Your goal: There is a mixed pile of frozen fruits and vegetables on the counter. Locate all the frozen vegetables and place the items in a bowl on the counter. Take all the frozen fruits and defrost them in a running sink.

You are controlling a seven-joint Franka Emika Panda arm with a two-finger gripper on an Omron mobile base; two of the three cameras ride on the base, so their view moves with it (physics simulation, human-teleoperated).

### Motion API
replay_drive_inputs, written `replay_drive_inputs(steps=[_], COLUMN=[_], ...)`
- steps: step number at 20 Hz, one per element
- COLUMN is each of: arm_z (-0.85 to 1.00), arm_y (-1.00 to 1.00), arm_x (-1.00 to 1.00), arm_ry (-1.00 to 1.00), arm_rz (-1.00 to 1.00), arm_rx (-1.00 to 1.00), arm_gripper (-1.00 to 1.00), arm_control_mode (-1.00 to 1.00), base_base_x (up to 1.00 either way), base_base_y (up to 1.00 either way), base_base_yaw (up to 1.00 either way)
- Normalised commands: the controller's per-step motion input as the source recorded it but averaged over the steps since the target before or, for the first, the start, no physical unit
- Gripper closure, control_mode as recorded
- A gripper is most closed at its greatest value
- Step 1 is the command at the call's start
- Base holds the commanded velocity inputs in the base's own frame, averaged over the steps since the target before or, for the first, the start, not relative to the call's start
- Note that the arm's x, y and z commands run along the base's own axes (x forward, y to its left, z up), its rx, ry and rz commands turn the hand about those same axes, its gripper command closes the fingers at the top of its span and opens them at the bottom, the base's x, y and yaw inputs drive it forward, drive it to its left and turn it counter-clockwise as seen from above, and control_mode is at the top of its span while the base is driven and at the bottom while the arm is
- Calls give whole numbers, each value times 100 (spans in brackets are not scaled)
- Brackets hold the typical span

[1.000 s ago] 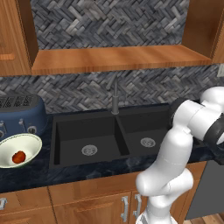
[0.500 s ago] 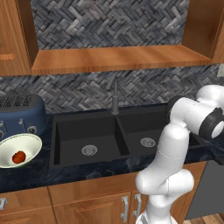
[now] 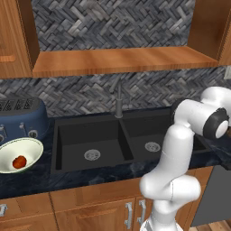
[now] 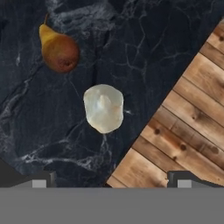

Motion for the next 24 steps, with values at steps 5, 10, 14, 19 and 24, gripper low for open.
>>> replay_drive_inputs(steps=[5,10,14,19,24], arm_z=[-18,-16,-16,-15,-12], arm_y=[-8,-12,-6,-3,-6], arm_x=[6,5,5,5,3], arm_ry=[0,0,0,0,0], arm_rz=[0,0,0,0,0], arm_rx=[0,0,0,1,2], arm_gripper=[-100,-100,-100,-100,-100], arm_control_mode=[-100,-100,-100,-100,-100], base_base_x=[0,0,0,0,0], base_base_y=[0,0,0,0,0], base_base_yaw=[0,0,0,0,0])
